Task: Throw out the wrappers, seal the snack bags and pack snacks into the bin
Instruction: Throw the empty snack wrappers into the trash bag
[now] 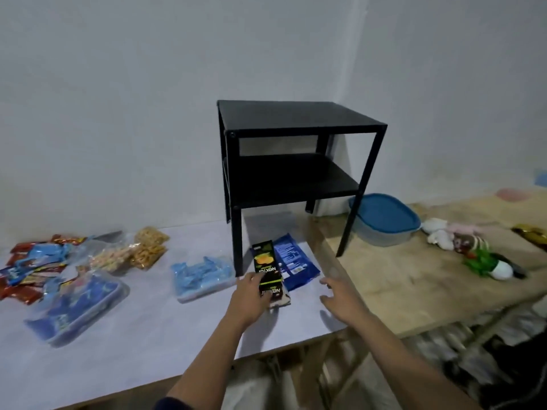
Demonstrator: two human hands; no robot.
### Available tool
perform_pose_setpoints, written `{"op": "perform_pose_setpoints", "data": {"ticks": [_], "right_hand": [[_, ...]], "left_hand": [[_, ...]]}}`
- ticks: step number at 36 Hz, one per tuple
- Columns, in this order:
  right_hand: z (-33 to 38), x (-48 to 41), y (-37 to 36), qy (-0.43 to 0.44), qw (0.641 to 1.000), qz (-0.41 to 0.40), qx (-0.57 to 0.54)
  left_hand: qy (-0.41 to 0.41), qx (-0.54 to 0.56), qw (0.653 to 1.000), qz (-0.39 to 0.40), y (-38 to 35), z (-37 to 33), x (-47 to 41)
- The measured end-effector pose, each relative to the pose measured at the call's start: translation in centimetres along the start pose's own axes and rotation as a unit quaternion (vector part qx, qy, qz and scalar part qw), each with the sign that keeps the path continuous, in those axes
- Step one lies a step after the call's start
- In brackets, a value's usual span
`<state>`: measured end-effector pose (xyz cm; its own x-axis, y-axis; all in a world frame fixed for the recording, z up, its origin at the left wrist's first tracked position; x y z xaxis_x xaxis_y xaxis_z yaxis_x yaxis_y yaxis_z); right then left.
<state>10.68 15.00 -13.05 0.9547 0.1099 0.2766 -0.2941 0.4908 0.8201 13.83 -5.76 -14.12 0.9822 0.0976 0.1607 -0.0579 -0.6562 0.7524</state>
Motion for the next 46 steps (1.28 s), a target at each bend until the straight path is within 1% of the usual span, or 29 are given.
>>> {"op": "perform_pose_setpoints", "data": {"ticks": [6, 11, 18, 22, 25, 30, 35, 39, 41, 43, 46], "right_hand": [[-1.8, -5.0, -1.8, 0.022, 0.999, 0.020, -0.037], [-1.8, -10.3, -3.5, 0.038, 0.999, 0.017, 0.010], [-0.4, -17.0, -5.5, 0.052, 0.997, 0.033, 0.041], [0.3, -19.0, -6.8, 0.043, 0.996, 0.075, 0.030], [0.3, -19.4, -6.9, 0.040, 0.996, 0.074, 0.033], [-0.5, -19.1, -7.4, 0.037, 0.994, 0.082, -0.055], [-0.9, -17.8, -6.6, 0.053, 0.993, 0.072, -0.080], [-0.8, -16.5, -4.9, 0.082, 0.992, 0.066, -0.067], [-0.9, -15.8, -3.7, 0.083, 0.992, 0.053, -0.082], [-1.0, -14.9, -2.4, 0.088, 0.990, 0.045, -0.102], [-0.6, -13.6, -0.2, 0.124, 0.986, 0.063, -0.087]], "left_hand": [[0.041, -0.003, 0.999, -0.013, -2.9, 0.4, -4.7], [0.065, 0.006, 0.997, -0.030, -4.1, 1.7, -9.0], [0.069, 0.060, 0.996, -0.014, -5.7, 3.9, -13.0], [0.056, 0.059, 0.997, -0.016, -6.3, 4.8, -13.6], [0.046, 0.054, 0.997, -0.029, -6.4, 5.7, -13.6], [0.032, 0.070, 0.996, -0.049, -5.9, 6.3, -13.1], [0.036, 0.087, 0.995, -0.034, -5.7, 5.6, -12.9], [0.045, 0.086, 0.995, -0.015, -5.3, 4.6, -12.4], [0.046, 0.092, 0.995, -0.012, -5.0, 3.8, -11.9], [0.045, 0.105, 0.993, -0.017, -4.6, 2.9, -11.2], [0.047, 0.108, 0.992, -0.033, -3.8, 1.3, -9.7]]}}
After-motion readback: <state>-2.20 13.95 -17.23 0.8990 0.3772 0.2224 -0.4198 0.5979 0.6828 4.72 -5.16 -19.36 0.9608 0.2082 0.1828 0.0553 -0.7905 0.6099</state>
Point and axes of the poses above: each hand's wrist, its own x-axis away from the middle knuckle, its own y-axis out of the back of the hand, z = x × y, the point moved 6 cm from there along -x, towards the middle knuckle, and after that the axes turned 1 degree about z, right-handed, at the moved point
